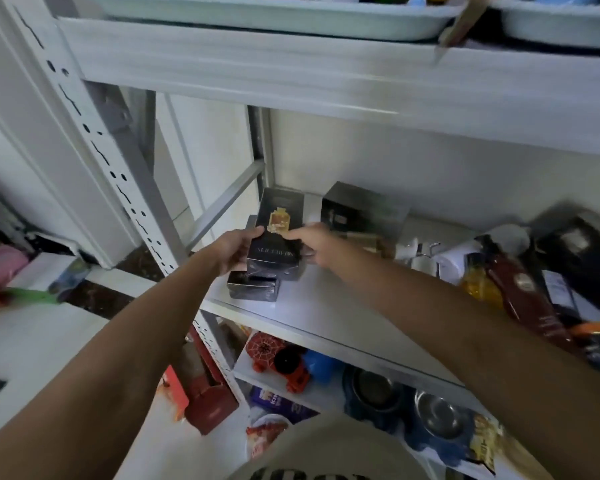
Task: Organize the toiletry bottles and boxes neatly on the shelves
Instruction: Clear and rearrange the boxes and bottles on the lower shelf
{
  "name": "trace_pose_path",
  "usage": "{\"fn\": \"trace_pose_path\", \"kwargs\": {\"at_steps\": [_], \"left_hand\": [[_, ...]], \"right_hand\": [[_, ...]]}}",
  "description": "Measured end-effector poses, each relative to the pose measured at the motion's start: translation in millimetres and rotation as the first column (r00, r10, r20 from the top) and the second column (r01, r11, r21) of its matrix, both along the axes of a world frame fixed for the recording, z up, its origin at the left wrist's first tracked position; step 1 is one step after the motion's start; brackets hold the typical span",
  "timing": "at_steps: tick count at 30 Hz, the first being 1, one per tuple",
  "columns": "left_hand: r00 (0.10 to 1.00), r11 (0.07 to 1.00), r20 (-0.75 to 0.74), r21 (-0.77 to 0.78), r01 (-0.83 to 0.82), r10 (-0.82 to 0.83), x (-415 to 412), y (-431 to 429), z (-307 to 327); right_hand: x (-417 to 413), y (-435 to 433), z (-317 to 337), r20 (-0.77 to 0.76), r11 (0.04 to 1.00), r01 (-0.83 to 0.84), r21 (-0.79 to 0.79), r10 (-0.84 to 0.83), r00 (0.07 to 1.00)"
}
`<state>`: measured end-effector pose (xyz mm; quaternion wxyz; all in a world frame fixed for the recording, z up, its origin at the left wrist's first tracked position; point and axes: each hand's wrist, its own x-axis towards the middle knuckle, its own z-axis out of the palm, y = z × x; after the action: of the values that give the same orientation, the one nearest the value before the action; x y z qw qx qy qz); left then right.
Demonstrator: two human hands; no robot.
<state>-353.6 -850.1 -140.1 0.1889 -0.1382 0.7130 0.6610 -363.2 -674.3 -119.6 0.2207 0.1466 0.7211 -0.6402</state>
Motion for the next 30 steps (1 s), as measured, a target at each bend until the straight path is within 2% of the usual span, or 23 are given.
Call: {"fn": "trace_pose_path", "kwargs": {"at_steps": [4, 6, 8, 10, 11, 12, 15, 17, 19, 23, 24, 26, 27, 28, 30], "left_hand": [[0.996, 0.945, 0.028, -0.315, 0.094, -0.089, -1.6, -5.7, 12.4], [0.986, 0.869, 0.063, -0.466, 0.167, -0.156, -7.1, -3.4, 20.5], [0.973, 0.749, 0.073, -0.628, 0.214, -0.217, -13.0, -0.4, 28.1], [0.966, 0.555, -0.012, -0.821, 0.138, -0.258, -20.5, 3.0, 31.5], [0.961, 0.481, -0.097, -0.876, 0.042, -0.261, -23.4, 6.5, 32.4], [0.949, 0.463, -0.196, -0.884, -0.061, -0.248, -24.6, 12.1, 33.9], [0.862, 0.577, -0.449, -0.778, -0.247, -0.236, -24.2, 40.6, 35.1], [0.792, 0.646, -0.539, -0.720, -0.255, -0.287, -18.7, 68.4, 35.7], [0.751, 0.702, -0.574, -0.680, -0.214, -0.327, -6.9, 99.4, 33.9], [0.766, 0.787, -0.499, -0.617, 0.014, -0.405, 18.5, 159.6, 7.6], [0.780, 0.817, -0.456, -0.565, 0.117, -0.428, 25.1, 173.3, -0.1], [0.787, 0.800, -0.334, -0.514, 0.309, -0.519, 37.4, 202.6, -15.3], [0.788, 0.776, -0.255, -0.493, 0.393, -0.560, 45.4, 216.0, -20.2], [0.801, 0.781, -0.196, -0.439, 0.445, -0.566, 53.9, 228.1, -25.1], [0.870, 0.875, -0.158, -0.226, 0.429, -0.467, 65.6, 246.2, -32.6]], "right_hand": [[5.7, -13.0, -8.4, 0.019, 0.999, 0.029, -0.038, -0.028, 0.999], [4.3, -10.3, -9.1, 0.026, 0.997, 0.044, -0.062, -0.043, 0.999], [5.4, -8.6, -10.4, 0.033, 0.995, 0.053, -0.090, -0.050, 0.998], [8.5, -10.5, -14.7, 0.037, 0.990, 0.074, -0.124, -0.070, 0.997], [10.0, -11.6, -18.0, 0.034, 0.987, 0.089, -0.131, -0.086, 0.996], [11.0, -12.9, -21.3, 0.028, 0.985, 0.108, -0.135, -0.105, 0.994], [14.4, -9.1, -25.0, -0.093, 0.982, 0.176, -0.072, -0.182, 0.979], [14.5, 6.8, -26.3, -0.272, 0.964, 0.231, 0.130, -0.190, 0.943], [20.7, 33.2, -27.8, -0.438, 0.892, 0.322, 0.319, -0.162, 0.884], [58.8, 99.2, -32.3, -0.689, 0.696, 0.599, 0.396, -0.206, 0.695], [69.0, 115.3, -38.0, -0.716, 0.623, 0.643, 0.446, -0.183, 0.674], [88.9, 143.2, -54.4, -0.670, 0.482, 0.650, 0.587, -0.162, 0.725], [97.5, 152.8, -63.2, -0.621, 0.464, 0.630, 0.623, -0.196, 0.759], [103.3, 159.7, -71.6, -0.588, 0.493, 0.613, 0.618, -0.228, 0.776], [111.2, 165.2, -76.9, -0.544, 0.587, 0.569, 0.576, -0.244, 0.803]]}}
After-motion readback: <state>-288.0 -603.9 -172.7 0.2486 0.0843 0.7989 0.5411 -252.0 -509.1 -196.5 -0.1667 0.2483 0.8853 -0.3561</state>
